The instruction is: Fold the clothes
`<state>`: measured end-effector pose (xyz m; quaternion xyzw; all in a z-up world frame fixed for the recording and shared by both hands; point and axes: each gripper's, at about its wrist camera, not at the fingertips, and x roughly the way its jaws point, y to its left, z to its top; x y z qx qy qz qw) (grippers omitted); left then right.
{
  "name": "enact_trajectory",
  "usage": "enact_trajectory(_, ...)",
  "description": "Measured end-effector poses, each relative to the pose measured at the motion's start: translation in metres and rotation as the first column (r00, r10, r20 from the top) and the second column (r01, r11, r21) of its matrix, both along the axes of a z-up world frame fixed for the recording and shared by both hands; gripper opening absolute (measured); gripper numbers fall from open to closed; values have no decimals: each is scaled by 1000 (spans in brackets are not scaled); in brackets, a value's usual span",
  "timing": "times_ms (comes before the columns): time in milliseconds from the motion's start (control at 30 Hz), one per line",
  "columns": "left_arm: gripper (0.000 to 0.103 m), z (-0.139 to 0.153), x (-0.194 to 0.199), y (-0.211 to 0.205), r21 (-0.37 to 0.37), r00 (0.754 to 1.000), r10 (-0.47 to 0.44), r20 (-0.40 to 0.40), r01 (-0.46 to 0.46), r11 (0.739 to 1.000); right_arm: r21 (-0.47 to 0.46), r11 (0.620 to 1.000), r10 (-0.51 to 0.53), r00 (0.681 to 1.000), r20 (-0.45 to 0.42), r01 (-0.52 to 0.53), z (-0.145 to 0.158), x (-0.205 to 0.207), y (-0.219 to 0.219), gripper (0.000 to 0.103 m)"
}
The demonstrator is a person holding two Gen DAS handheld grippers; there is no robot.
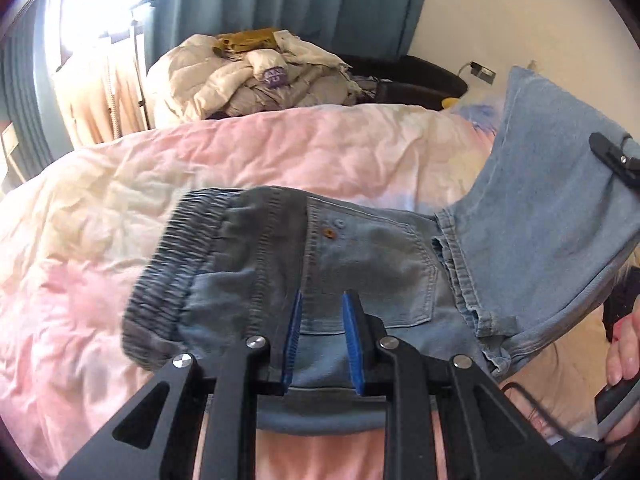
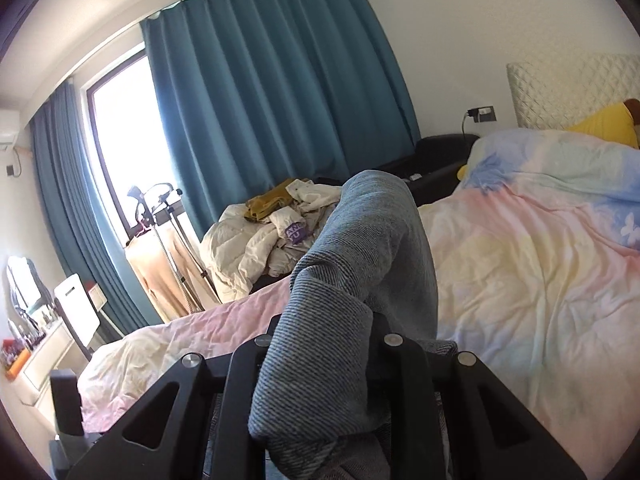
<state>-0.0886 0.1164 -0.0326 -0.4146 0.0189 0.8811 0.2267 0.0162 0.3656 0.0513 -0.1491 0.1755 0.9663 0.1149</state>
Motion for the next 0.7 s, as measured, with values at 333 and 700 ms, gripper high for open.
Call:
enact_trajectory(333, 22, 16, -34, -101, 176, 992, 128, 19, -129, 976, 156, 973, 146, 978, 149, -169, -71, -72, -146, 19)
enact_trajectory(700, 22, -8, -67, -145, 248, 985, 151, 78, -166, 954, 267, 914, 240, 938, 250, -304, -148, -108, -232, 19)
